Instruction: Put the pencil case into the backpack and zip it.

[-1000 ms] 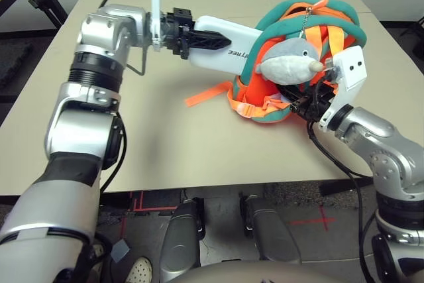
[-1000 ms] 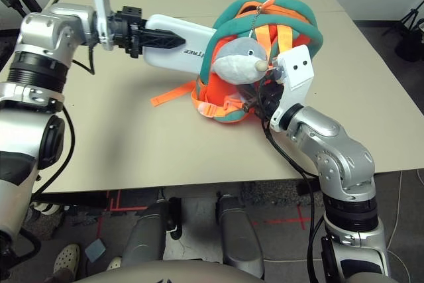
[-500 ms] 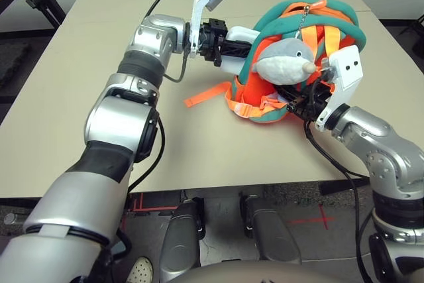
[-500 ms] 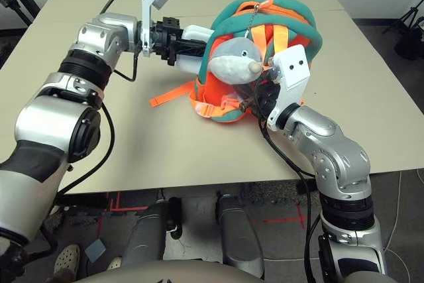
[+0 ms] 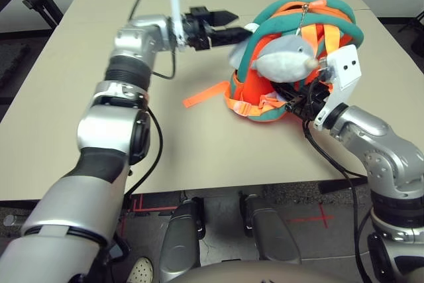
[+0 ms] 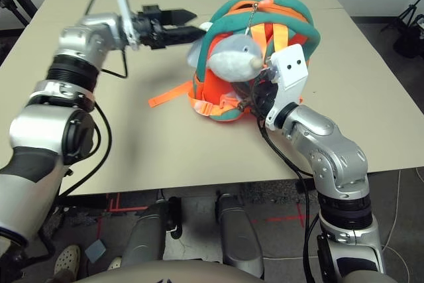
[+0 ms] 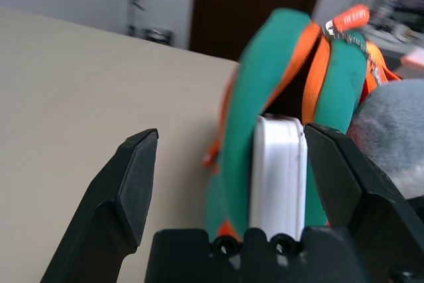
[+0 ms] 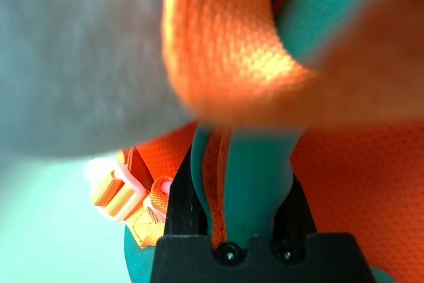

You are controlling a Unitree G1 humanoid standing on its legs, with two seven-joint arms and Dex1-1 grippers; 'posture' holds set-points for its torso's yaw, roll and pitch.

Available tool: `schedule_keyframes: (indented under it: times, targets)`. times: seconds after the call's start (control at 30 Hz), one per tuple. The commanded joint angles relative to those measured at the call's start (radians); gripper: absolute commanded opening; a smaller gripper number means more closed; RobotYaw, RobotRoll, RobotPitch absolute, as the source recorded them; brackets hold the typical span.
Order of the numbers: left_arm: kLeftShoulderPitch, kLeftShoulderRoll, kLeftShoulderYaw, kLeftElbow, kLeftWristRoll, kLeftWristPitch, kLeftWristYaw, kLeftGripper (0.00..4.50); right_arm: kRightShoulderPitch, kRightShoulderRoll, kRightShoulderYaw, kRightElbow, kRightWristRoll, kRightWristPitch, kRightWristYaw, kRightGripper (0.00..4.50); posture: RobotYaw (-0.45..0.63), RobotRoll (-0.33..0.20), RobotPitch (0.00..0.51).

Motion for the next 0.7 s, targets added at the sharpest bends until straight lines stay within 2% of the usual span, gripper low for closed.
schedule_keyframes:
  times: [0.03, 0.2, 0.4, 0.5, 0.7]
  targets:
    - [0.066, 0.017, 0.009, -0.127, -0.035, 0.09, 0.043, 4.5, 0.008, 0.002, 0.035, 0.038, -0.006, 0.02, 0.021, 0.36, -0.17, 0.0, 0.189]
    - [0.155, 0.038, 0.013, -0.284, -0.069, 0.185, 0.089, 4.5, 0.0, 0.0, 0.043, 0.057, -0.01, 0.009, 0.034, 0.36, -0.15, 0.0, 0.184]
    - [0.212, 0.04, -0.001, -0.36, -0.087, 0.229, 0.13, 4.5, -0.008, 0.003, 0.052, 0.07, -0.016, -0.001, 0.043, 0.36, -0.14, 0.0, 0.176]
    - [0.221, 0.039, -0.011, -0.364, -0.088, 0.235, 0.142, 3.93, -0.01, 0.003, 0.054, 0.073, -0.018, -0.004, 0.045, 0.36, -0.14, 0.0, 0.174]
    - [0.23, 0.039, -0.027, -0.376, -0.095, 0.245, 0.136, 1.56, -0.008, 0.006, 0.053, 0.074, -0.025, -0.006, 0.048, 0.36, -0.15, 0.0, 0.175]
